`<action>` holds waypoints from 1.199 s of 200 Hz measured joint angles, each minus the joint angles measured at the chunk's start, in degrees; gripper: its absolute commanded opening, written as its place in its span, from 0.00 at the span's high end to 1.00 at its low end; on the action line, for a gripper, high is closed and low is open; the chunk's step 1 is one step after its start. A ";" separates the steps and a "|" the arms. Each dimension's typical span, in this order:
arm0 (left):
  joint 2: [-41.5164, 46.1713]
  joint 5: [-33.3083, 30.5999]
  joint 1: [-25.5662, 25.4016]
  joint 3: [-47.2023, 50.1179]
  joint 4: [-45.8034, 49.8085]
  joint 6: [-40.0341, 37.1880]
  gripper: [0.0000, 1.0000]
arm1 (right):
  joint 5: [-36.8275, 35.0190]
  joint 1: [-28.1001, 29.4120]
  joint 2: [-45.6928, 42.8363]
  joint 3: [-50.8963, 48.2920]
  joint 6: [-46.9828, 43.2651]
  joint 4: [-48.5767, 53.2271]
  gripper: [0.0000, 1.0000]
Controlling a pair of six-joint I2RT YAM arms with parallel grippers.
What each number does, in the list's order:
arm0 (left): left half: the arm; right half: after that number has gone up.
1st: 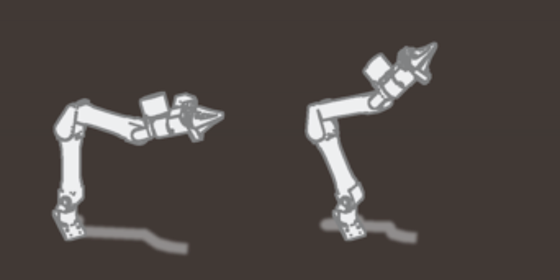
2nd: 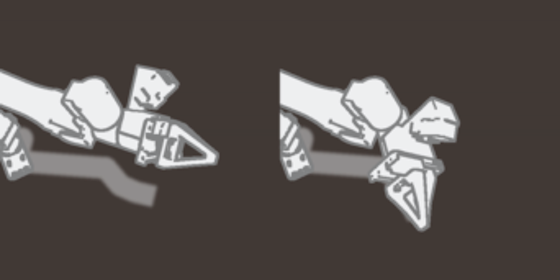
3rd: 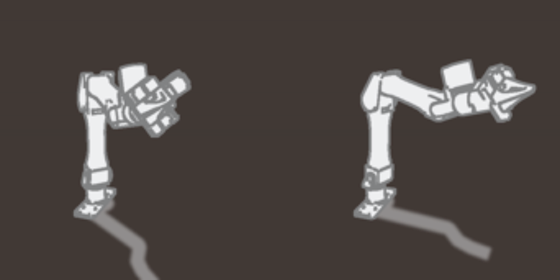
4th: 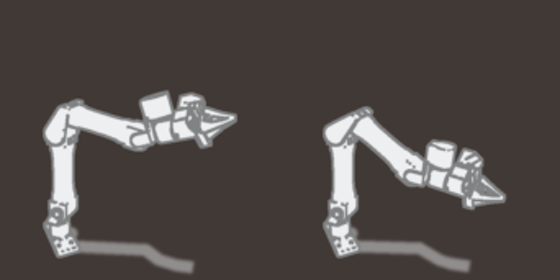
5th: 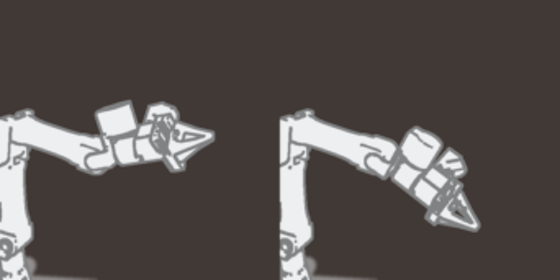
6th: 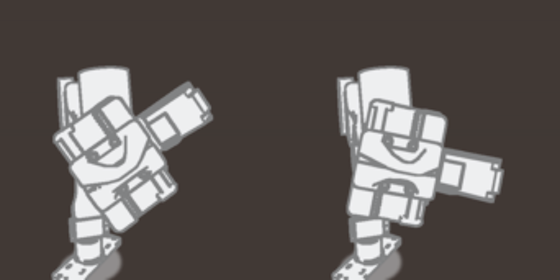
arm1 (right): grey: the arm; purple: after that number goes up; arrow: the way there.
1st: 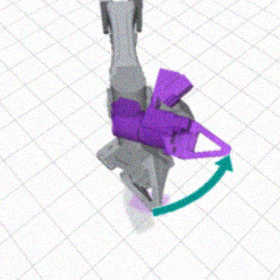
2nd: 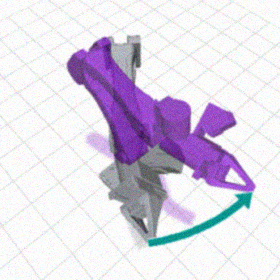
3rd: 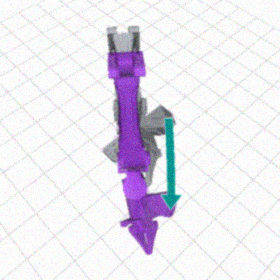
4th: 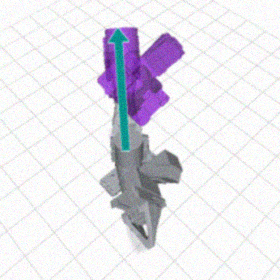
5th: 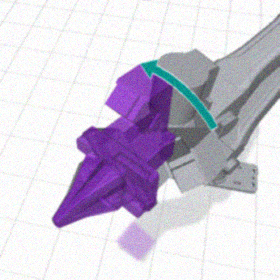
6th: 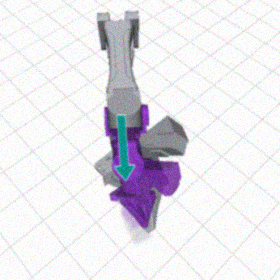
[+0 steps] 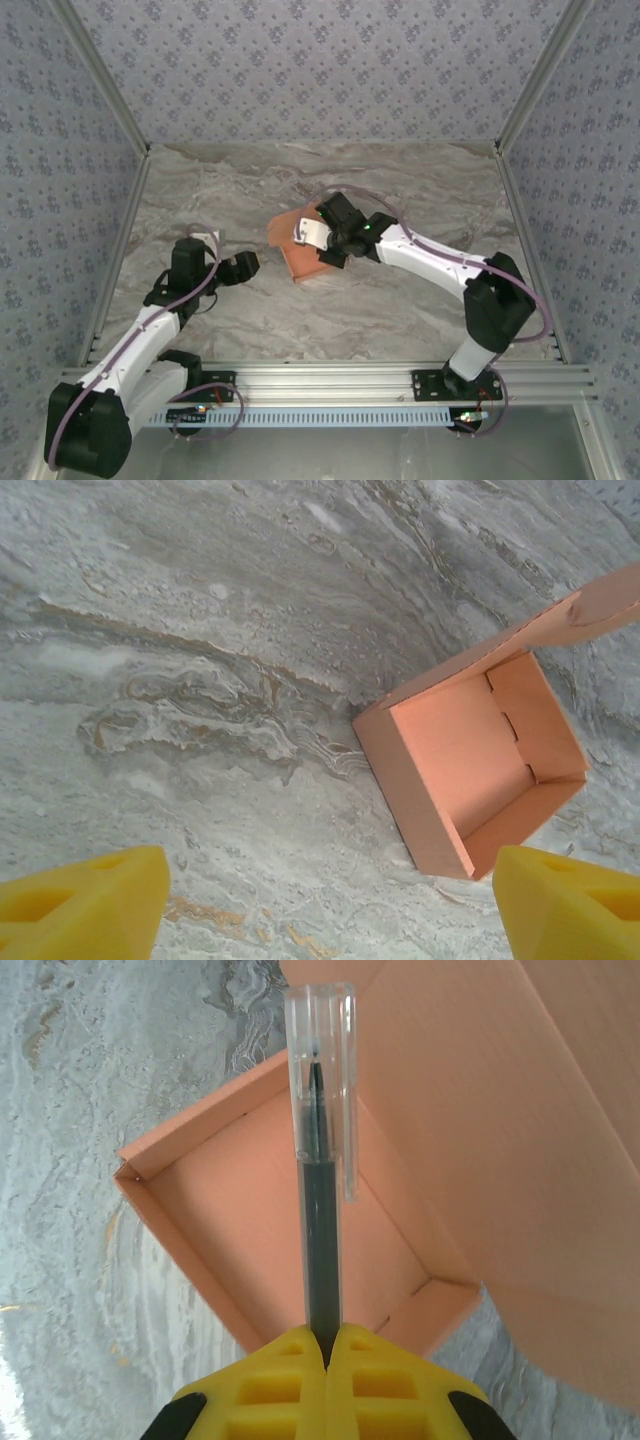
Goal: Fold the paper box
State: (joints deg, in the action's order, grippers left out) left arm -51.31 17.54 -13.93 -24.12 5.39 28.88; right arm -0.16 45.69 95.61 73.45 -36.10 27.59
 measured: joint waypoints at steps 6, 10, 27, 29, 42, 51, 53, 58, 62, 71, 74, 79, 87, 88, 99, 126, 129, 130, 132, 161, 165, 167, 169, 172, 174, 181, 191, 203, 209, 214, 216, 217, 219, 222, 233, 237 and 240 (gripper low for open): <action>-0.26 1.01 0.07 0.39 -0.42 0.33 0.09 | 0.00 0.09 0.85 0.57 -0.98 0.04 0.96; -0.46 1.62 0.07 0.68 -0.79 0.57 0.08 | 0.00 0.11 1.51 1.03 -1.70 0.11 0.96; -0.68 3.76 0.07 1.25 -1.29 1.77 0.04 | -0.02 0.11 4.04 2.75 -4.00 0.48 0.97; -0.66 3.93 0.07 1.25 -1.31 1.70 0.03 | -0.02 0.11 4.37 2.91 -4.31 0.55 0.97; -0.59 4.55 0.07 1.25 -1.42 2.14 0.01 | -0.04 0.11 5.81 3.69 -5.64 0.85 0.97; -0.42 4.57 0.07 1.25 -1.22 2.23 0.01 | -0.04 0.11 6.80 4.15 -6.56 0.92 0.97; -0.37 4.57 0.07 1.25 -1.18 2.27 0.01 | -0.07 0.11 6.99 4.22 -6.73 0.92 0.97; -0.13 4.50 0.07 1.25 -0.90 2.21 0.01 | -0.02 0.11 7.43 4.39 -7.21 0.96 0.97; 0.13 4.50 0.07 1.25 -0.57 2.16 0.01 | -0.07 0.11 7.74 4.52 -7.63 1.05 0.97; 0.81 4.13 0.07 1.25 0.22 1.99 0.01 | -0.07 0.11 8.39 4.76 -8.55 1.22 0.97; 1.09 3.96 0.07 1.25 0.50 1.86 0.01 | -0.11 0.11 8.55 4.85 -8.68 1.31 0.97; 1.53 3.72 0.07 1.25 1.01 1.68 0.01 | -0.11 0.11 8.87 5.03 -9.09 1.42 0.98; 2.19 3.30 0.07 1.25 1.84 1.38 0.01 | -0.26 0.11 9.46 5.51 -9.77 1.75 0.98; 2.32 3.21 0.07 1.25 2.03 1.31 0.01 | -0.28 0.11 9.51 5.53 -9.84 1.75 0.98; 3.02 2.54 0.07 1.25 3.02 0.98 0.01 | -0.50 0.11 10.49 6.29 -10.38 2.03 0.98; 3.65 1.88 0.07 1.25 4.33 0.70 0.01 | -1.11 0.11 12.72 7.67 -11.23 2.69 0.98; 3.67 1.75 0.07 1.25 4.37 0.70 0.01 | -1.18 0.11 12.92 7.78 -11.32 2.78 0.98; 3.67 1.75 0.07 1.25 4.39 0.70 0.01 | -1.22 0.11 12.96 7.82 -11.34 2.80 0.98; 3.69 1.70 0.07 1.25 4.46 0.70 0.01 | -1.31 0.11 13.11 7.89 -11.34 2.89 0.98; 4.46 1.07 0.07 1.25 5.22 0.70 0.01 | -2.23 0.11 15.37 9.35 -11.37 3.72 0.97; 4.68 1.07 0.07 1.25 5.22 0.70 0.01 | -2.27 0.11 15.74 9.51 -11.34 3.72 0.97; 4.76 1.01 0.07 1.25 5.22 0.68 0.01 | -2.36 0.11 15.87 9.57 -11.34 3.76 0.97; 4.85 0.98 0.07 1.25 5.22 0.70 0.01 | -2.43 0.11 16.02 9.66 -11.34 3.80 0.97; 5.03 0.94 0.07 1.25 5.22 0.70 0.01 | -2.43 0.11 16.20 9.73 -11.34 3.82 0.96; 5.11 0.87 0.07 1.25 5.22 0.70 0.01 | -2.49 0.11 16.31 9.75 -11.34 3.85 0.96; 5.40 0.83 0.07 1.25 5.22 0.70 0.01 | -2.64 0.11 16.61 9.75 -11.34 3.96 0.96; 5.79 0.63 0.07 1.25 5.25 0.70 0.01 | -2.64 0.11 17.03 9.77 -11.32 4.04 0.96; 6.03 0.42 0.07 1.25 5.27 0.70 0.01 | -2.73 0.11 17.62 10.08 -11.32 4.15 0.95; 6.10 0.24 0.07 1.25 5.29 0.70 0.01 | -2.84 0.11 17.94 10.29 -11.30 4.15 0.94; 6.19 0.11 0.07 1.25 5.38 0.70 0.01 | -2.91 0.11 18.23 10.47 -11.28 4.13 0.93; 6.21 0.02 0.07 1.25 5.42 0.70 0.01 | -2.99 0.11 18.36 10.54 -11.26 4.13 0.93; 6.23 0.00 0.07 1.25 5.44 0.70 0.01 | -3.02 0.11 18.40 10.56 -11.26 4.13 0.93; 6.25 -0.07 0.07 1.25 5.46 0.70 0.01 | -3.04 0.11 18.51 10.62 -11.21 4.13 0.92; 6.29 -0.07 0.07 1.25 5.53 0.70 0.01 | -3.10 0.11 18.64 10.69 -11.17 4.13 0.92; 6.34 -0.28 0.07 1.25 5.60 0.70 0.01 | -3.15 0.11 19.17 10.84 -11.13 4.11 0.89; 6.34 -0.42 0.07 1.25 5.60 0.72 0.01 | -3.28 0.11 19.34 10.91 -10.99 4.13 0.87; 6.34 -0.44 0.07 1.25 5.60 0.70 0.01 | -3.28 0.11 19.45 10.93 -11.04 4.13 0.86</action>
State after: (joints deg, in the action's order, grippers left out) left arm -44.97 17.10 -13.87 -22.87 10.98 29.58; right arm -3.44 45.80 115.07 84.38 -47.13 31.73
